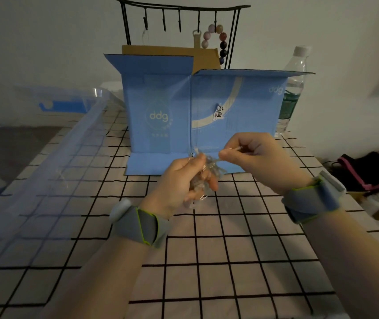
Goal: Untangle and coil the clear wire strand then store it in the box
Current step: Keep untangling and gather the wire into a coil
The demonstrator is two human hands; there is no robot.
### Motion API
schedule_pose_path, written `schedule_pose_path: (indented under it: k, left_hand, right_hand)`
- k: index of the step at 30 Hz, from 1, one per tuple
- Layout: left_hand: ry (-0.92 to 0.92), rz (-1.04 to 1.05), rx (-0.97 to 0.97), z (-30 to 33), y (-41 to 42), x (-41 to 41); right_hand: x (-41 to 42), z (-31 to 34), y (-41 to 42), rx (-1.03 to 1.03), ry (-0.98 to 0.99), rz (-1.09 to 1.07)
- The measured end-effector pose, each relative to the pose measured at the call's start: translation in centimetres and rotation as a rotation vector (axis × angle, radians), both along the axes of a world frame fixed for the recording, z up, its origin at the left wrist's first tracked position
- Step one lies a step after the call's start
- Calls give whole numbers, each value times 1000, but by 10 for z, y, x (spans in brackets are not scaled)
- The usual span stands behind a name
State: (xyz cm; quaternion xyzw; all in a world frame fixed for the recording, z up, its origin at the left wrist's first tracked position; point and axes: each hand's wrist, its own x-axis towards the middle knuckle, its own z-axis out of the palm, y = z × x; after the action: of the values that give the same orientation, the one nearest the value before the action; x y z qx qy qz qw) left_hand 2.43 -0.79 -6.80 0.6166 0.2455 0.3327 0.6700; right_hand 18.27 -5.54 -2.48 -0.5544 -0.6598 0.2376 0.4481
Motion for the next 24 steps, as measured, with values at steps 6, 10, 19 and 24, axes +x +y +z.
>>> schedule_pose_path:
  k: [6,10,19,24]
  left_hand:
    - [-236,-164,-237,1,2,0]
    - [-308,-205,-332,1,3,-1]
    - [-305,-156,-384,1,0,6]
    - [-187,-129,-329,5,-3,8]
  right_hand:
    - [-1,-19,4,-37,246,46]
    - [-15,-37,9,-3,410,57]
    - [-47,-54,12,-110,917,-68]
    - [-46,-39,3,-70,818,-80]
